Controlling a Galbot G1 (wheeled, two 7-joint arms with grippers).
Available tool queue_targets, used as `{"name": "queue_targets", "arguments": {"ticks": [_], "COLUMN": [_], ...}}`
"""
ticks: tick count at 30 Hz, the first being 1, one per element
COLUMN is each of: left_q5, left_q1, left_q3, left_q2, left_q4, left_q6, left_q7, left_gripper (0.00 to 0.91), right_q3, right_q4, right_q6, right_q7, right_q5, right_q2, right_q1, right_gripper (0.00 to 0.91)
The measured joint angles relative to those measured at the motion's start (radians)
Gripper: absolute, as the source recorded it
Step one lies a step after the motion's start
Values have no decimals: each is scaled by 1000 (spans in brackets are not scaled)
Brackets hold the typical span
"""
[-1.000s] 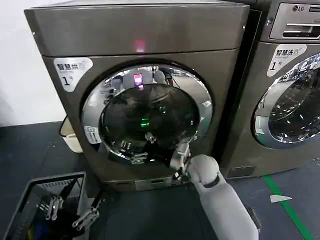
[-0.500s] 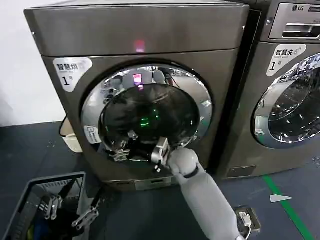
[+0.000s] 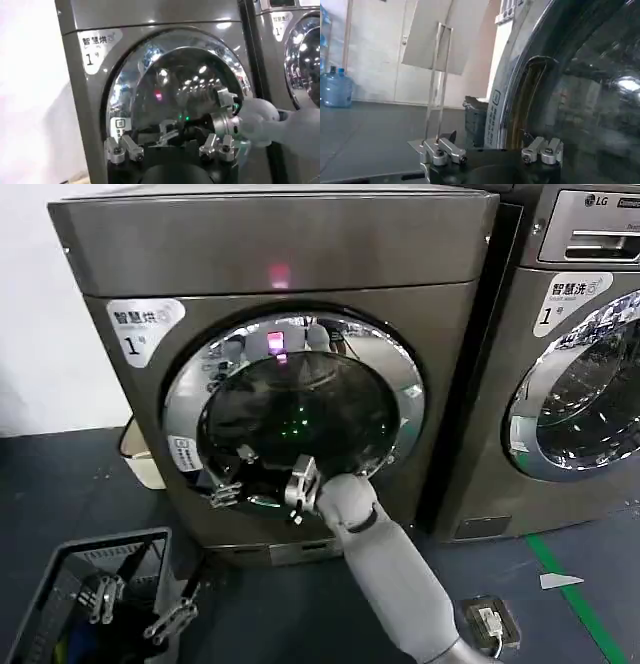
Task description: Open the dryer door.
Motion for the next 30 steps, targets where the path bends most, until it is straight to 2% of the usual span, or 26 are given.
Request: {"name": "queue_targets", "arguments": {"ticks": [8,16,27,30], "left_q5": [13,-32,-163,-189], "left_q1": [-10,-61,-167,-199], "left_q3": [-10,-65,-174,-204], "left_q2": [8,31,104,133], "left_q4": [0,2,124,148], "left_q6": [2,58,139,143], "left_q7": [21,13,-13,-19], "left_gripper": [907,907,907,907], "right_q3": [-1,0,0,-3], "right_q4": [-26,-21,6,18], "right_q6": [-1,-4,-8,-4], "right_q7": [-60,-149,-208,-250], "right_q5": [0,5,9,37], "right_q2": [11,0,-25,-37], "right_q1": [5,1,-10,-13], "right_gripper": [907,907,907,907]}}
